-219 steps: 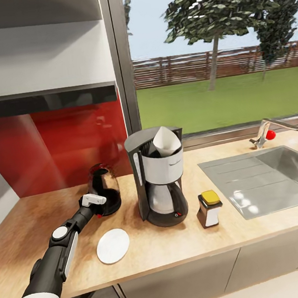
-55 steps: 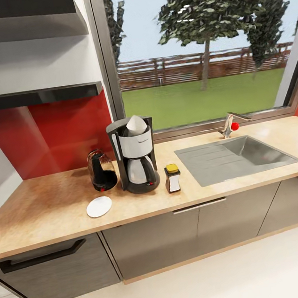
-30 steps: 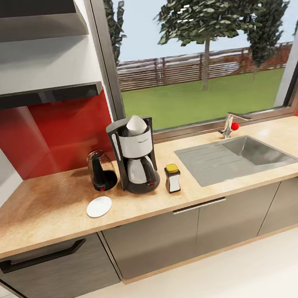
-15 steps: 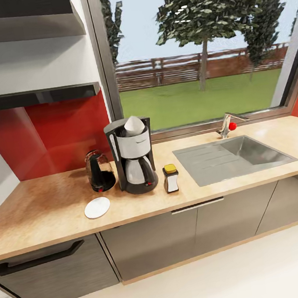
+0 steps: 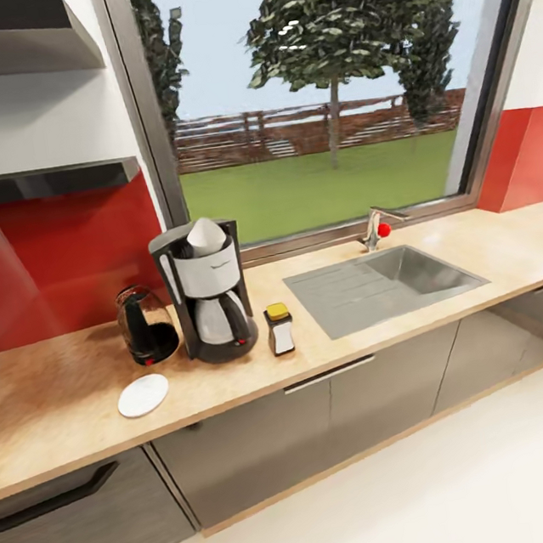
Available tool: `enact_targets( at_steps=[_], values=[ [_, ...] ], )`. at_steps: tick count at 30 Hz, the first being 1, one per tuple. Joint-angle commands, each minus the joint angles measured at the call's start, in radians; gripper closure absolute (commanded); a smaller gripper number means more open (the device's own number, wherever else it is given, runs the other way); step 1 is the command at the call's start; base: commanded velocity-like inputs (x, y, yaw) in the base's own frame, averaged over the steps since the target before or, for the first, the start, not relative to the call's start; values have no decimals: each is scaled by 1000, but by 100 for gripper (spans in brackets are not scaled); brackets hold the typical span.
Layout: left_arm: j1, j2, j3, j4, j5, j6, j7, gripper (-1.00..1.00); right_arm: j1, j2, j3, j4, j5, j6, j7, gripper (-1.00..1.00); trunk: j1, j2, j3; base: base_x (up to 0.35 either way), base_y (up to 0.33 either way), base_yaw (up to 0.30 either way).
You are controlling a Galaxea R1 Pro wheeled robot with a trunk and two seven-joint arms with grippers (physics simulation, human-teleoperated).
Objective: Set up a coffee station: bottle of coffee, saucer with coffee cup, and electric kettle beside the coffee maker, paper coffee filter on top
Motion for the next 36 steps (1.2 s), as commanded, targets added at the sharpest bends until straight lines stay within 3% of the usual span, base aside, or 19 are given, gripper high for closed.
enact_targets(
  at_steps=[1, 10, 36],
  values=[
    [1, 0, 3, -4, -1, 5, 2, -100, -1, 1, -8, 1, 10, -3, 0, -100, 1, -2, -2, 51, -65, -269],
    [1, -24, 1, -4, -5, 7, 9, -100, -1, 1, -9, 1, 10, -3, 0, -100, 1, -2, -2, 124, -205, -269],
    [-1, -26, 0, -5, -3, -1, 8, -100, -1, 0, -9, 0, 10, -3, 0, -100, 1, -2, -2, 241, -207, -269]
  ],
)
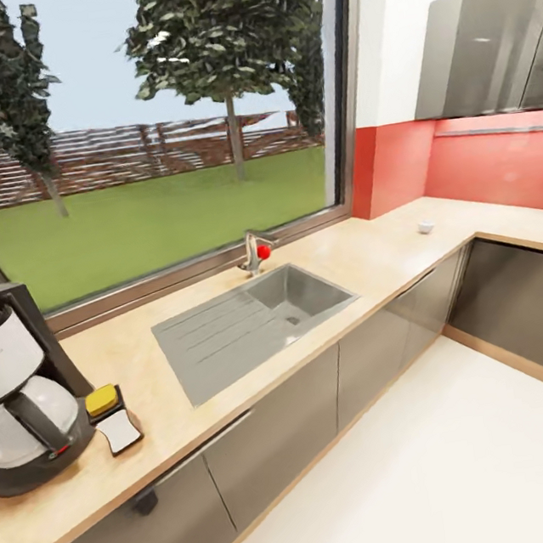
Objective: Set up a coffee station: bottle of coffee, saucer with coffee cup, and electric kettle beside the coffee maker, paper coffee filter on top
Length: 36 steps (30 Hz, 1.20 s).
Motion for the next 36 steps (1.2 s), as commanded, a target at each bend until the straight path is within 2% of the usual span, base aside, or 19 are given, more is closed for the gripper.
enact_targets(
  at_steps=[1, 24, 36],
  values=[
    [1, 0, 3, -4, -1, 4, 0, -100, -1, 1, -8, 1, 10, -3, 0, -100, 1, -2, -2, 176, -282, -269],
    [1, 1, 4, -2, -2, 4, 1, -100, -1, 0, -8, 1, 10, -3, 0, -100, 1, -2, -2, 175, -283, -269],
    [1, 1, 5, -2, 0, 4, 0, -100, -1, 1, -8, 1, 10, -3, -2, -100, 1, -2, -2, 245, -224, -259]
  ],
)
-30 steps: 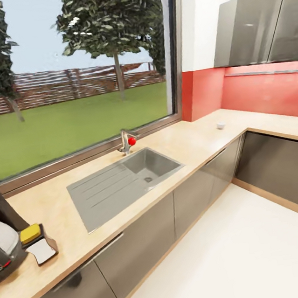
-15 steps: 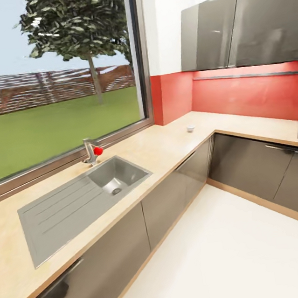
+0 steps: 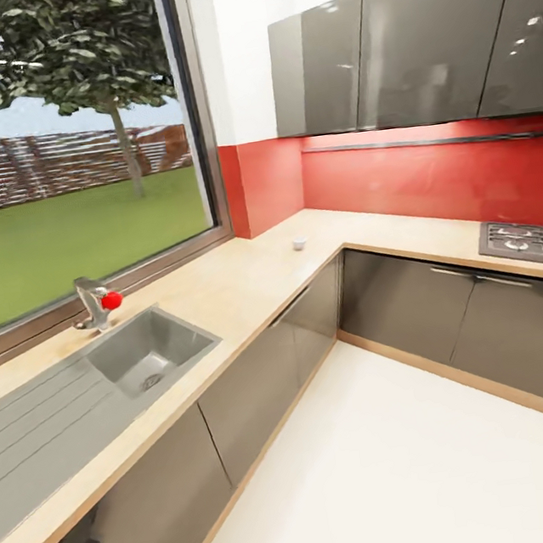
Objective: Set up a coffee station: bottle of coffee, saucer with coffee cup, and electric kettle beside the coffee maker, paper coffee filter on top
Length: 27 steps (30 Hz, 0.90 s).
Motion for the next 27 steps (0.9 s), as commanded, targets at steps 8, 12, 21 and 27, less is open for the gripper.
enact_targets(
  at_steps=[8, 12, 21, 27],
  values=[
    [1, 0, 3, -4, -1, 4, 1, -100, -1, -1, -7, 2, 13, -3, -1, -100, 1, -2, -2, 267, -207, -62],
    [1, 0, 3, -4, -2, 4, 1, -100, -1, -7, -6, 2, 14, -4, -1, -100, 1, -2, -2, 269, -205, -4],
    [1, -1, 4, -4, -2, 3, 0, -100, -1, -10, -5, 1, 14, -4, -1, -100, 1, -2, -2, 263, -215, 0],
    [1, 0, 3, -4, -2, 3, 0, -100, -1, -10, -5, 2, 13, -4, -1, -100, 1, -2, -2, 245, -232, 0]
  ],
)
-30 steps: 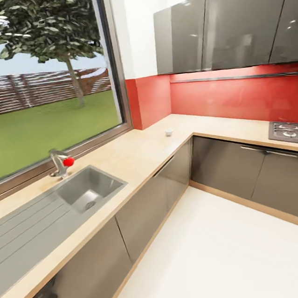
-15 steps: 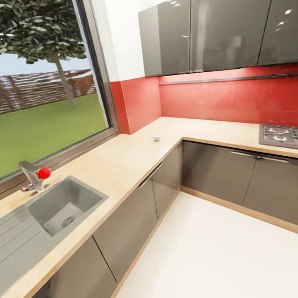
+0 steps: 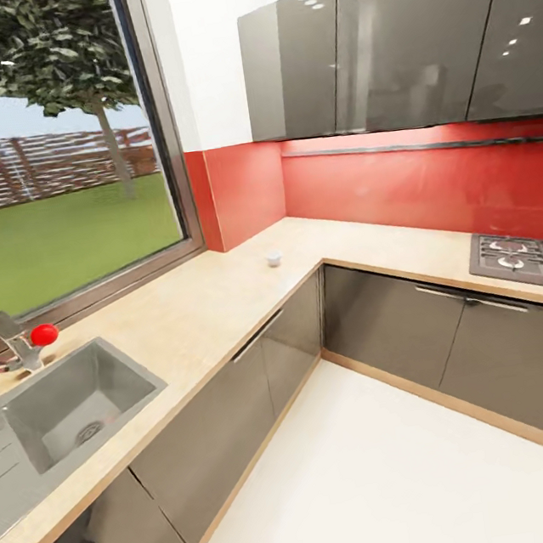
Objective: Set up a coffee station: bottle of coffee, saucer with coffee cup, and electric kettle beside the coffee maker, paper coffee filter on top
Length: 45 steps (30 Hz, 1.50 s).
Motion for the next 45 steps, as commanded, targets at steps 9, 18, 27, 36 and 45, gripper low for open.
enact_targets(
  at_steps=[9, 18, 27, 36, 45],
  values=[
    [1, 0, 3, -3, -1, 3, 0, -100, -1, 1, -8, 1, 10, -3, 0, -100, 1, -2, -2, 243, -234, 0],
    [1, 0, 3, -3, -1, 3, 0, -100, -1, 2, -8, 1, 10, -3, 0, -100, 1, -2, -2, 243, -234, 0],
    [1, 0, 3, -3, -1, 3, 0, -100, -1, 2, -8, 1, 10, -3, 0, -100, 1, -2, -2, 243, -234, 0],
    [0, 1, 1, -63, -2, -35, 2, -100, -1, 2, -8, 1, 10, -2, 1, -100, 1, -2, -2, 243, -234, 0],
    [-12, 1, -4, -229, -11, -90, 1, -100, -1, 1, -11, -3, 10, -2, 0, -100, 1, -2, -2, 243, -234, 0]
  ],
)
